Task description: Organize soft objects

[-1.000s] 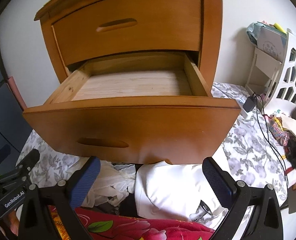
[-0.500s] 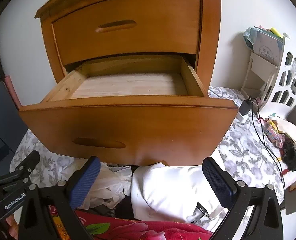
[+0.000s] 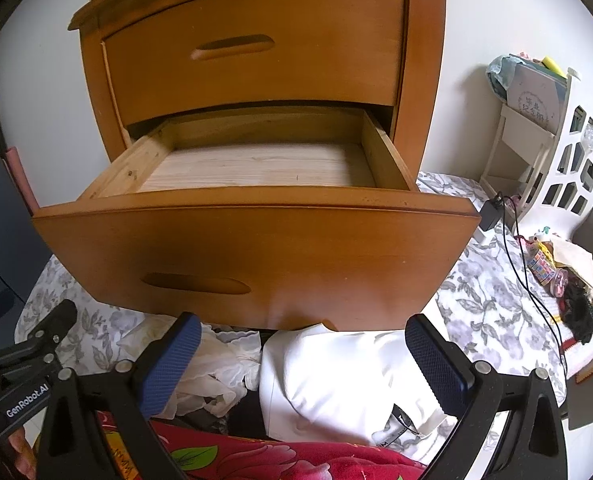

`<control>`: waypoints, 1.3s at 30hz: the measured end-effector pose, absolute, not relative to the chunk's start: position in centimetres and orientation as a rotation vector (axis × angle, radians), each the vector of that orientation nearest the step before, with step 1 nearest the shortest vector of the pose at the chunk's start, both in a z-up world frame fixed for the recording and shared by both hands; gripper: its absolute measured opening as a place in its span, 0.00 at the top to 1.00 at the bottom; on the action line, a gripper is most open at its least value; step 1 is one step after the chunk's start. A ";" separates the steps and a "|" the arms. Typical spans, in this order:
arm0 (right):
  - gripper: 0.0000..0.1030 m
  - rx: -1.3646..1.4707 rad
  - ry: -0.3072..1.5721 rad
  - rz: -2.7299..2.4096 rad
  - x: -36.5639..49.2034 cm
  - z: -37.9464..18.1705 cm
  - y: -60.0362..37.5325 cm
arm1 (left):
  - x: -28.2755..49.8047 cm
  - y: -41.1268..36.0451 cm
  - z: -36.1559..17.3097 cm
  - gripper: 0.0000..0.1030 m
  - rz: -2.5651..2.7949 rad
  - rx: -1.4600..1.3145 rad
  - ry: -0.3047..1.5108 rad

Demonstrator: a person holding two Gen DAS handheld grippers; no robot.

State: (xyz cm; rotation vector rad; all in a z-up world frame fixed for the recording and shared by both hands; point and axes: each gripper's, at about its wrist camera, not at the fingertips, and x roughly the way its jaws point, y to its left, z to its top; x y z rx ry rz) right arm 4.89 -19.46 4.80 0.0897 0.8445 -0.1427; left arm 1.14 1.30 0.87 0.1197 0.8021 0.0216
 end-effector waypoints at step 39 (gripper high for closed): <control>0.00 0.095 0.858 -0.136 5.1 4.5 -19.5 | 1.2 1.4 0.5 0.06 0.018 0.120 0.831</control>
